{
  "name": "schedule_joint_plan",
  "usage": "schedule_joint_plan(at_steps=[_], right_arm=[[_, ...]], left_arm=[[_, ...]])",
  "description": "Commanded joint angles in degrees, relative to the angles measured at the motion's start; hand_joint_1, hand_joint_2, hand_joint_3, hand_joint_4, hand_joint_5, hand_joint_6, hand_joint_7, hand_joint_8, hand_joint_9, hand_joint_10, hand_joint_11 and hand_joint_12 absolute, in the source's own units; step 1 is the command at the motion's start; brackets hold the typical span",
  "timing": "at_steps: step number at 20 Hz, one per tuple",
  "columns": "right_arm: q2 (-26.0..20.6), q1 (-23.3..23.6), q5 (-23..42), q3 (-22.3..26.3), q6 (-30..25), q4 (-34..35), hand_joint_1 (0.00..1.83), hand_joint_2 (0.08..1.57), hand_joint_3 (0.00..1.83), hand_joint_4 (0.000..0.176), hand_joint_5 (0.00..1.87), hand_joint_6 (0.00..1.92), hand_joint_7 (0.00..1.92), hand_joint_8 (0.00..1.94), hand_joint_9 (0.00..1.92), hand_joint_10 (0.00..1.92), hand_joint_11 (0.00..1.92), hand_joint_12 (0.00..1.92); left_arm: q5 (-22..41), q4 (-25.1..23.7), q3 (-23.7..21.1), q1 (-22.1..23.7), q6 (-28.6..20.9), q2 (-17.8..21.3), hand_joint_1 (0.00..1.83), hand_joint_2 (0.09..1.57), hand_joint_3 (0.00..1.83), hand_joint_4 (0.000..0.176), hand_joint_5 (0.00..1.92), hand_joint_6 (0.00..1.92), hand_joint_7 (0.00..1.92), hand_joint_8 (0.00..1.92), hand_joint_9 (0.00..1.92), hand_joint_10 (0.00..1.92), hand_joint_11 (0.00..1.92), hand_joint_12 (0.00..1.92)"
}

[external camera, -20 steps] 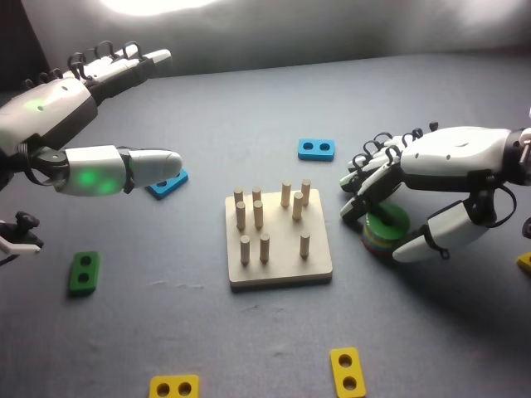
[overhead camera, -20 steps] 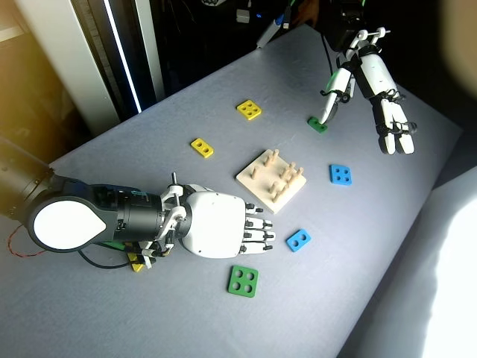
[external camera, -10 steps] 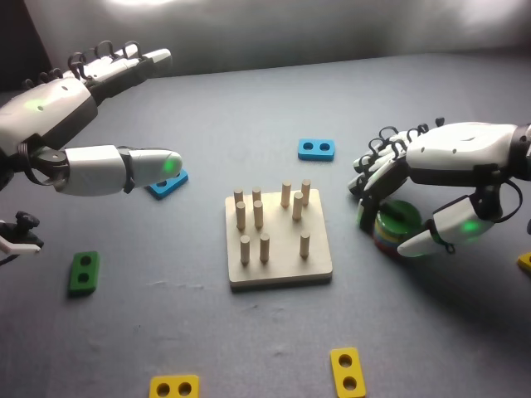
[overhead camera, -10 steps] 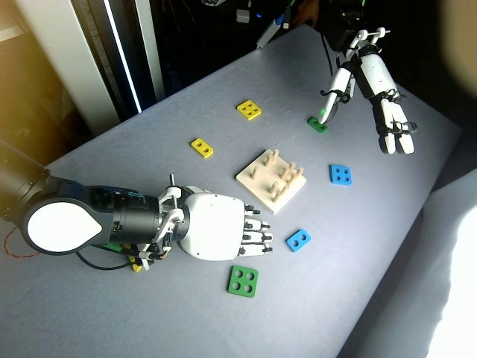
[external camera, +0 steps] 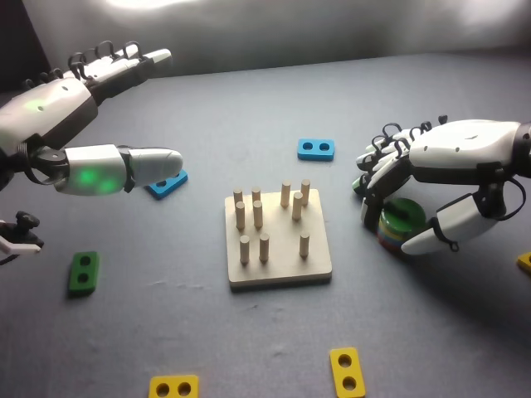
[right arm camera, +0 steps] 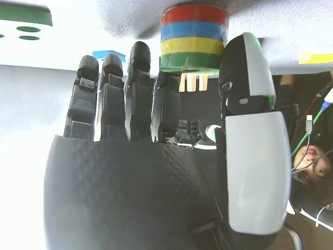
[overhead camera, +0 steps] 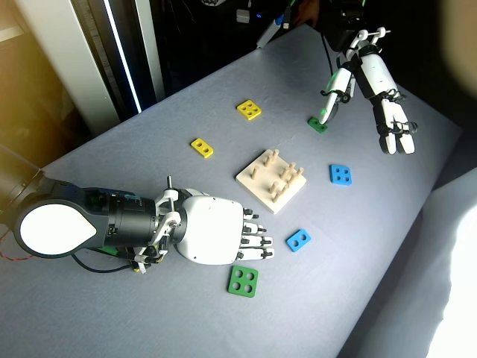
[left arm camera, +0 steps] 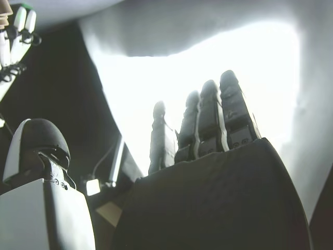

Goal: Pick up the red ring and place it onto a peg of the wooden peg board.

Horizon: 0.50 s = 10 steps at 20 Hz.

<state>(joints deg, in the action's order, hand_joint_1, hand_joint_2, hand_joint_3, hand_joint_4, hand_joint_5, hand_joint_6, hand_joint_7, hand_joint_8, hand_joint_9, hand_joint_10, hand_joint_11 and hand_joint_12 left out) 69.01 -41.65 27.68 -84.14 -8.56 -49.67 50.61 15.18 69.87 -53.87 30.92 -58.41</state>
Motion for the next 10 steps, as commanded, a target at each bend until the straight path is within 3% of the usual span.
schedule_joint_plan(at_steps=[1,4,9,10], right_arm=[[-0.19,0.91,4.07,-0.14,-0.27,1.87,1.09,1.23,0.0,0.0,0.76,1.32,0.46,0.0,0.18,0.0,0.0,0.32],[-0.25,1.7,4.83,-0.13,-1.36,0.77,1.1,1.22,0.0,0.0,0.77,1.31,0.48,0.0,0.19,0.0,0.0,0.19],[-0.37,3.13,7.56,0.15,-2.36,0.66,1.07,1.22,0.0,0.0,0.78,1.31,0.49,0.0,0.19,0.0,0.0,0.26],[-0.57,3.6,7.75,0.41,-2.36,0.4,1.07,1.22,0.0,0.0,0.79,1.3,0.48,0.0,0.2,0.0,0.0,0.3]], left_arm=[[7.06,0.13,0.24,0.44,-0.58,0.37,0.49,1.04,0.0,0.176,0.12,0.0,0.0,0.0,0.0,0.0,0.0,0.0],[7.07,0.21,0.25,0.25,-0.58,0.45,0.5,1.04,0.0,0.174,0.12,0.0,0.0,0.0,0.0,0.0,0.0,0.0],[7.08,0.47,0.26,-0.16,-0.58,0.52,0.51,1.04,0.0,0.157,0.11,0.0,0.0,0.0,0.0,0.0,0.0,0.0],[7.08,0.47,0.27,-0.16,-0.58,0.54,0.5,1.04,0.0,0.167,0.1,0.0,0.0,0.0,0.0,0.0,0.0,0.0]])
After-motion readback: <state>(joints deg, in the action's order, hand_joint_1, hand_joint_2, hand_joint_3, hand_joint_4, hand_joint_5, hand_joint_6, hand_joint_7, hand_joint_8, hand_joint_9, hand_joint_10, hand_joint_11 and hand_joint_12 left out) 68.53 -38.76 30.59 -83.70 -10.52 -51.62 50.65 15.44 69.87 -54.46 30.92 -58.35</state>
